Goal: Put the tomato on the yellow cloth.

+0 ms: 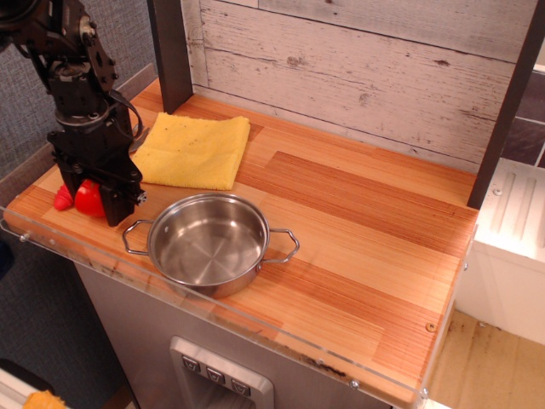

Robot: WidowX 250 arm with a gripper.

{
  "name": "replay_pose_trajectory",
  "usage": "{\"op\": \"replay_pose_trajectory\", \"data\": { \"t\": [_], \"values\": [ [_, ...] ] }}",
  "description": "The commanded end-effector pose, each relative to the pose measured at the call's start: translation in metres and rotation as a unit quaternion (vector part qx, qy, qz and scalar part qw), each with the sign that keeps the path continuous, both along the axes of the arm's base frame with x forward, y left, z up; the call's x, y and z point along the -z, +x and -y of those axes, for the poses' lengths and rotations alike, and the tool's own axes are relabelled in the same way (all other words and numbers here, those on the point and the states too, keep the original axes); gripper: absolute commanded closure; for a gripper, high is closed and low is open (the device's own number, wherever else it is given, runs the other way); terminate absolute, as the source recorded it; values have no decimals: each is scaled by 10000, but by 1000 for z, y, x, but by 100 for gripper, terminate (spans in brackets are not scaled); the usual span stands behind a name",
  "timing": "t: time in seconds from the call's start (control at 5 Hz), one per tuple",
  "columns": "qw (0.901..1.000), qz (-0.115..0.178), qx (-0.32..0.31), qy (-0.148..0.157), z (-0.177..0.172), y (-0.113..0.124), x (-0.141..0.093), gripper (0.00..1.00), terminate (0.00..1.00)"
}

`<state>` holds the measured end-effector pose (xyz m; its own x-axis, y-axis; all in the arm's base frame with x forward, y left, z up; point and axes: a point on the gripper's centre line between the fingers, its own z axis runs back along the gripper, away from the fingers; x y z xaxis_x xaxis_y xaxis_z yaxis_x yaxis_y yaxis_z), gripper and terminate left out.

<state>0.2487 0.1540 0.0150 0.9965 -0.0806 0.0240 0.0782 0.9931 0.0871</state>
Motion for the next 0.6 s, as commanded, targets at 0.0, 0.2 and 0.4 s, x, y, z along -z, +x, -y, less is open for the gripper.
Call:
{"op": "replay_pose_trajectory", "data": {
  "t": [0.0,0.2,0.4],
  "values": [
    [9971,731,190,-87,11,23,-48,100,0],
    [9949,989,188,-60,16,38,-65,100,0],
    [9948,998,148,-108,19,58,-62,100,0]
  ]
}}
